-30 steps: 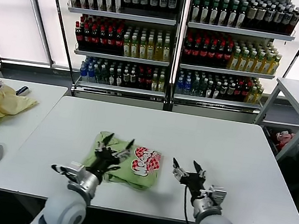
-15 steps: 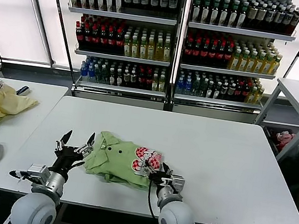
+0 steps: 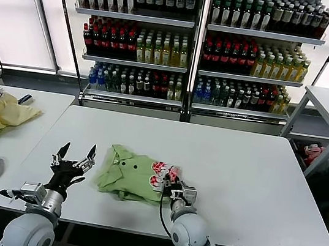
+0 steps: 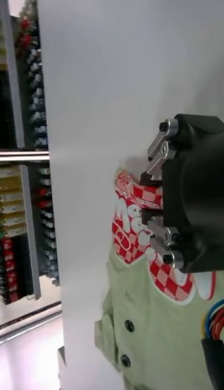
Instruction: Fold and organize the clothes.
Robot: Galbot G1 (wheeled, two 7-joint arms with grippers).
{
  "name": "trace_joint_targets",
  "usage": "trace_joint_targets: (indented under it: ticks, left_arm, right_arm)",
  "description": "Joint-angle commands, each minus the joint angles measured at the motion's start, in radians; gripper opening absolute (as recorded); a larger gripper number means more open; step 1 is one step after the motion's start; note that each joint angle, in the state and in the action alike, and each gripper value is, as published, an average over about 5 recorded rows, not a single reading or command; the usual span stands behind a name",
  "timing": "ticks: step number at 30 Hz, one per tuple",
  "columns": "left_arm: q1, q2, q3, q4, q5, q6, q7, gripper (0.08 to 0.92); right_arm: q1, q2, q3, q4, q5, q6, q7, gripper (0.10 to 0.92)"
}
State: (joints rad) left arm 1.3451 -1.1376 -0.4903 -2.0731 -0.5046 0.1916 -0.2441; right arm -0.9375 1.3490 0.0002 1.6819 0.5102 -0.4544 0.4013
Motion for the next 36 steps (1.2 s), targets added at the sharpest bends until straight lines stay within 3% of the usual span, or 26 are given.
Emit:
trace_joint_targets:
  ticks: [1, 7, 14, 19, 28, 36]
  left_arm:
    - [0.01, 0.007, -0.016, 0.005, 0.002, -0.004, 0.002, 0.823]
    - [0.007, 0.008, -0.005, 0.017, 0.027, -0.002, 0.015, 0.823]
    - [0.022, -0.006, 0.015, 0.006, 0.077, -0.007, 0.052, 0.823]
    - [0.041, -0.027, 0.028, -0.024, 0.115, -0.015, 0.077, 0.823]
    - [0.084, -0.049, 0.026, -0.074, 0.14, -0.027, 0.105, 0.823]
    - [0.136, -0.081, 0.015, -0.123, 0.151, -0.013, 0.129, 0.823]
  right_arm:
    - [0.114, -0.127, 0.083, -0.084, -0.205, 0.015, -0.182, 0.292]
    - [0.178, -0.205, 0.129, -0.2, -0.383, 0.126, -0.328, 0.159]
    - [0.066, -0.204, 0.209, -0.096, -0.409, 0.241, -0.308, 0.17]
    - [-0.132, -0.192, 0.314, 0.054, -0.426, 0.353, -0.251, 0.301]
    - [-0.464, -0.184, 0.522, 0.373, -0.316, 0.364, -0.232, 0.559]
    - [-0.602, -0.14, 0.566, 0.457, -0.327, 0.363, -0.239, 0.776]
